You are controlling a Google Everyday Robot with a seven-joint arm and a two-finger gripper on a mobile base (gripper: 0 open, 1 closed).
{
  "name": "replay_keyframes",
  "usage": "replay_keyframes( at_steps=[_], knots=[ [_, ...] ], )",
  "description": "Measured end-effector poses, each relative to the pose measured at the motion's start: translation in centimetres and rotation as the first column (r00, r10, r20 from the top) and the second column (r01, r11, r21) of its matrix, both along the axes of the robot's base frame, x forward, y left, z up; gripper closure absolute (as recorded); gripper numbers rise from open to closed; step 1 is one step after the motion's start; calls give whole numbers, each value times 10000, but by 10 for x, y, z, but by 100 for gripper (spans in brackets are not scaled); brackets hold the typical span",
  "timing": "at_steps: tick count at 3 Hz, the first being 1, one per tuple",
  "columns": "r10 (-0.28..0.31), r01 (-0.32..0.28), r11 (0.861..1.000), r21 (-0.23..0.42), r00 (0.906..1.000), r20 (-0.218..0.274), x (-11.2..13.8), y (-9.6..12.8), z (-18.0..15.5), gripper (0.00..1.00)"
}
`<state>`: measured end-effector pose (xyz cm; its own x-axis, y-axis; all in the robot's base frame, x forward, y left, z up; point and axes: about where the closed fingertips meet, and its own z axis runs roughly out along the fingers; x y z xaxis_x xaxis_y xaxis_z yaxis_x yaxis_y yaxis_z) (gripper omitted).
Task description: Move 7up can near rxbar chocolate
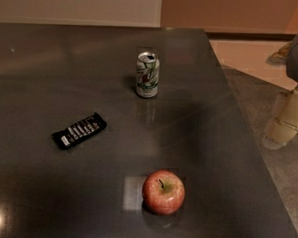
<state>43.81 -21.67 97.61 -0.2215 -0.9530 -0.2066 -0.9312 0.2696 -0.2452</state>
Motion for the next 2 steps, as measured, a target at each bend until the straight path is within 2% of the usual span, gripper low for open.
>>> replay_keyframes(
  at_steps=[2],
  knots=[
    [34, -34, 10000, 52, 10000, 11, 2, 2, 0, 0]
  ],
)
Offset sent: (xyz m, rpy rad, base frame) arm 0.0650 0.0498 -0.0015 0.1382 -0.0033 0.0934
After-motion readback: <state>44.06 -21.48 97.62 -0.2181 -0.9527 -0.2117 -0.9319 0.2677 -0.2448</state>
